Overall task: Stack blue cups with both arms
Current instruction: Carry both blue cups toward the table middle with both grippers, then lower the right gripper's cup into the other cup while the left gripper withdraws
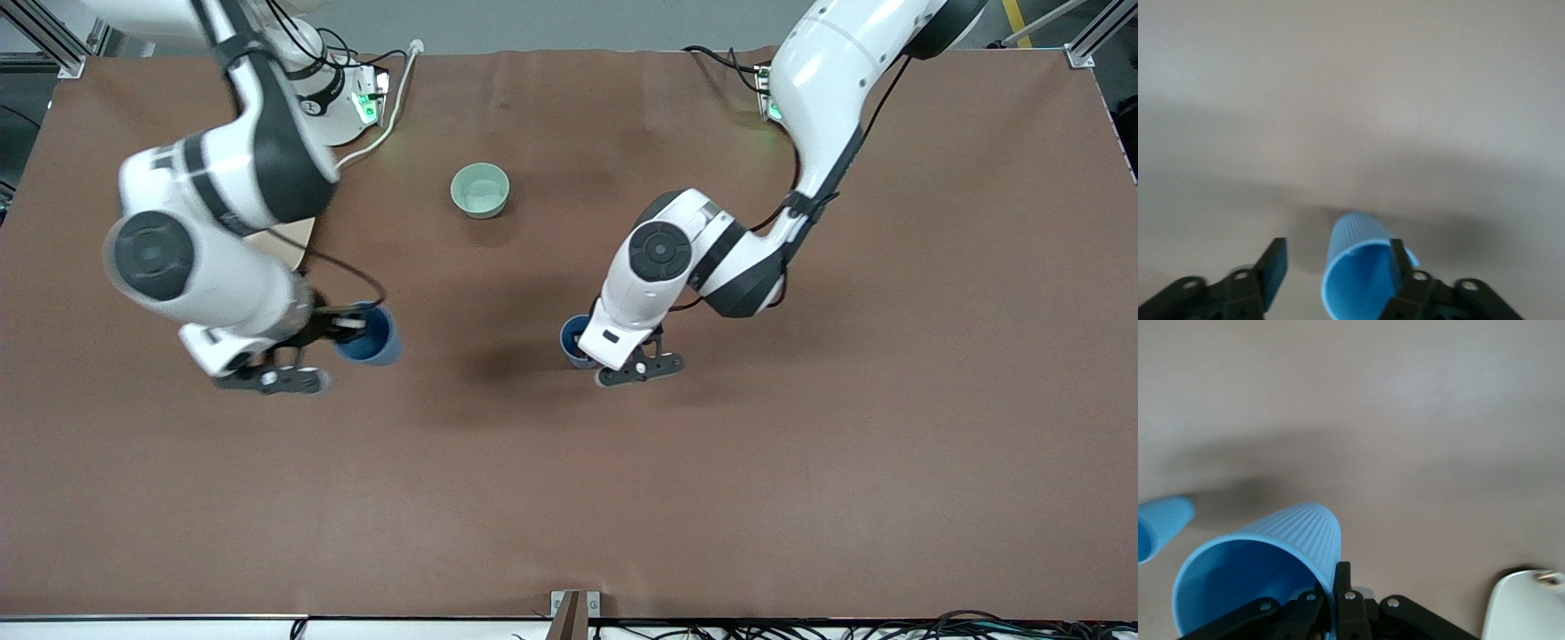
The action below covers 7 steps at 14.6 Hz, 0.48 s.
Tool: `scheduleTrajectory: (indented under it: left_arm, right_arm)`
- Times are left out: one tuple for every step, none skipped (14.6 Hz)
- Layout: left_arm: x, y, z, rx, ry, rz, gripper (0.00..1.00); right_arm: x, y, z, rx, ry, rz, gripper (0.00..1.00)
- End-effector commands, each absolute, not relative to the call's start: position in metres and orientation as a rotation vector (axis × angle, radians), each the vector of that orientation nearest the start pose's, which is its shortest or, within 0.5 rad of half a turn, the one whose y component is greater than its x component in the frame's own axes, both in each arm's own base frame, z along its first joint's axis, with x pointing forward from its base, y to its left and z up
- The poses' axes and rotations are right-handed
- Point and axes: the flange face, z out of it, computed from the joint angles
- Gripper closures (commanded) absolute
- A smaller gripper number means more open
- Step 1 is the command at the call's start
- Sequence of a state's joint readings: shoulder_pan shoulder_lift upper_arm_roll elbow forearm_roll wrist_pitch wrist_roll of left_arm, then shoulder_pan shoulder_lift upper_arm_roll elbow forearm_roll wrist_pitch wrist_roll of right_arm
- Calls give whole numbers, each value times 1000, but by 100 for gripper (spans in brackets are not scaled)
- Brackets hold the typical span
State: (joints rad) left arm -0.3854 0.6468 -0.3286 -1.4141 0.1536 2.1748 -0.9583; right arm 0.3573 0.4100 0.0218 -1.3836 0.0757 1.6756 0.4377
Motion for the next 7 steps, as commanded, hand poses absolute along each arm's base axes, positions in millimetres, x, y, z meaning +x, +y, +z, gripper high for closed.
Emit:
scheduleTrajectory:
  left_arm:
    - [599, -363, 460, -3184, -489, -200, 0]
    - [605, -329, 489, -3153, -526, -209, 0]
    - [608, -299, 512, -3135, -511, -220, 0]
    - [608, -271, 535, -3120, -458, -228, 0]
    - [607, -244, 553, -3106, -390, -222, 0]
    - [605, -217, 574, -3093, -344, -233, 0]
    - [604, -184, 591, -3075, -331, -237, 0]
  right_arm:
    - [600, 311, 471, -3040, 174, 209, 97]
    - [591, 338, 472, -3018, 191, 172, 97]
    - [580, 373, 465, -2989, 220, 139, 97]
    - [577, 398, 448, -2969, 241, 111, 97]
    - [573, 419, 426, -2968, 265, 109, 97]
    - [563, 444, 405, -2972, 270, 112, 97]
    - [554, 462, 393, -2969, 275, 102, 97]
